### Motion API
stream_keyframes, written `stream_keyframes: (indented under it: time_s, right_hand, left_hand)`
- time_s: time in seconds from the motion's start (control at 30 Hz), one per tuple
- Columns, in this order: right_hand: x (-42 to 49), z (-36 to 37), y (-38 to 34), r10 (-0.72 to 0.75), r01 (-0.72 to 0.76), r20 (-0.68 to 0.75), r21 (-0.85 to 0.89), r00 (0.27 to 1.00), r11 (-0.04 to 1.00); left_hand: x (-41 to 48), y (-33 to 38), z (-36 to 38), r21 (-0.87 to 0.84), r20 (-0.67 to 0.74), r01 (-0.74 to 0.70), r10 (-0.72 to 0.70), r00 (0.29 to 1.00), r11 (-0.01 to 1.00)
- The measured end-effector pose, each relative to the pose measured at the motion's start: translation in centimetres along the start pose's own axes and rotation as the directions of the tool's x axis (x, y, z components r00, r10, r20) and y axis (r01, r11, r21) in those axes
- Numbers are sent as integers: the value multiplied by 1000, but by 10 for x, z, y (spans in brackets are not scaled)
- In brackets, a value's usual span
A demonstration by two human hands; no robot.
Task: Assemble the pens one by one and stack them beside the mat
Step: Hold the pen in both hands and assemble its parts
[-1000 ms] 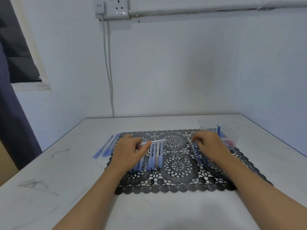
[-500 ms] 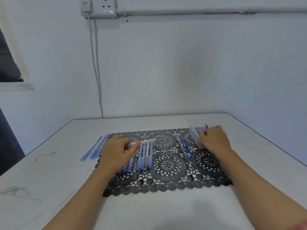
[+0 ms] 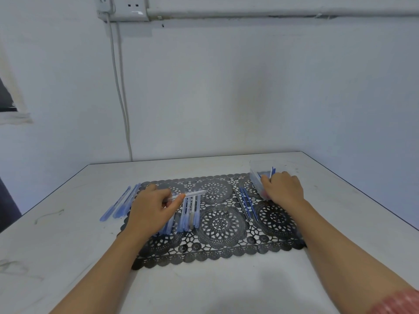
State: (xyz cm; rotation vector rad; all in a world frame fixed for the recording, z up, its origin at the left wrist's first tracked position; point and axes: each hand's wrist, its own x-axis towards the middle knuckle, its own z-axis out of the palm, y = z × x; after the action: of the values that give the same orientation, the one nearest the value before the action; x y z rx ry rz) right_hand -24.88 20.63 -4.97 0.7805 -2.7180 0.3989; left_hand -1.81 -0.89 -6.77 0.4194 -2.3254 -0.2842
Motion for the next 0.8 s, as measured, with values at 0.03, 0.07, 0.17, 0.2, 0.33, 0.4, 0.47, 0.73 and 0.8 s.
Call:
stream_keyframes:
  time_s: [0.03, 0.07, 0.17, 0.2, 0.33, 0.4, 0.47, 0.73, 0.8]
  right_hand:
    - [0, 0, 0, -4, 4, -8, 5, 1000, 1000]
    - [0, 0, 0, -8, 8, -13, 8, 1000, 1000]
    - [-1, 0, 1, -41, 42, -22, 7, 999, 999]
    - [-2, 0, 1, -50, 51, -21, 14, 999, 999]
    - [1, 2, 1, -49, 49, -11, -16, 999, 999]
    - [4, 6, 2, -39, 39, -18, -14, 999, 999]
    - [5, 7, 3, -32, 32, -31, 5, 999, 999]
    - [1, 1, 0, -30, 31, 27, -46, 999, 998]
    - [0, 0, -1, -22, 24, 36, -31, 999, 999]
  left_hand:
    - [0, 0, 0, 2, 5, 6, -6, 1000, 1000]
    - [0, 1, 0, 4, 10, 12, -12, 1000, 1000]
    - [0, 1, 1, 10, 6, 19, -19, 1000, 1000]
    - [0, 1, 1, 13, 6, 20, -20, 1000, 1000]
    - [-1, 1, 1, 15, 10, 21, -21, 1000, 1000]
    - [-1, 1, 1, 14, 9, 21, -21, 1000, 1000]
    - [-1, 1, 2, 7, 13, 24, -24, 1000, 1000]
    - [-1, -1, 3, 10, 12, -2, 2, 1000, 1000]
    - [-1, -2, 4, 7, 15, -3, 2, 1000, 1000]
